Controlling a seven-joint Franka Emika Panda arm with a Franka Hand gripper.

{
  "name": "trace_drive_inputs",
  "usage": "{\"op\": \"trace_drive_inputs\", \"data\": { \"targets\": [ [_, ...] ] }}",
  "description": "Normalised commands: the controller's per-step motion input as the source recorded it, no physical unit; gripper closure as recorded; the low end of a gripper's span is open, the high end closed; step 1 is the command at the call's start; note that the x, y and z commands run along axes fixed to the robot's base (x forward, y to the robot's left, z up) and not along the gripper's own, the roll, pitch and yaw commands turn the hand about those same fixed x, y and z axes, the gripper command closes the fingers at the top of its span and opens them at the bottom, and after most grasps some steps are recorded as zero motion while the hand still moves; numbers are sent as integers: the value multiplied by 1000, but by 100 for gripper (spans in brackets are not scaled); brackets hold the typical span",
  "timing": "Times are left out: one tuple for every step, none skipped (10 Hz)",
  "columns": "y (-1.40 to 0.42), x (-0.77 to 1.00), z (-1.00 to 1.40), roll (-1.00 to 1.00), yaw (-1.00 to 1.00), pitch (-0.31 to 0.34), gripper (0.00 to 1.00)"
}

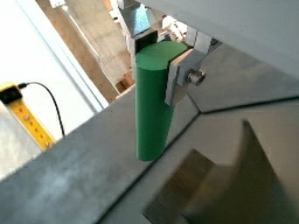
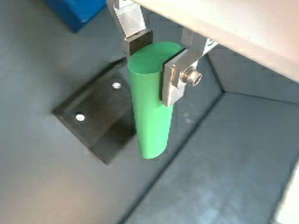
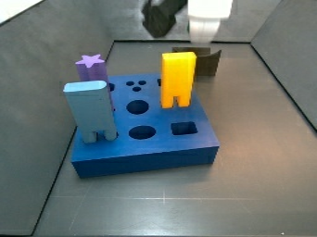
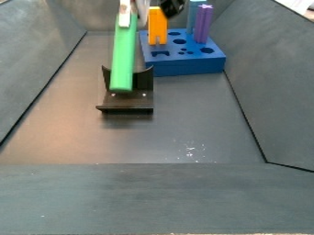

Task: Pick up the oval object. Move up. Place the oval object on the fixture. Regrasp the oval object. Move to above the board. Insert the oval object.
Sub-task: Move to above the board.

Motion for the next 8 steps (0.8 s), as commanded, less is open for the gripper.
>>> {"op": "trace_drive_inputs", "data": {
  "targets": [
    [197, -116, 1000, -76, -184, 140, 100],
    [194, -115, 1000, -83, -135, 167, 100],
    [186, -112, 1000, -85, -87, 185, 100],
    [174, -109, 1000, -76, -30, 196, 100],
    [167, -107, 1000, -69, -4, 197, 100],
    [143, -97, 1000, -52, 52, 187, 100],
    [132, -94, 1000, -48, 69, 179, 100],
    [114, -81, 1000, -55, 92, 150, 100]
  ]
}}
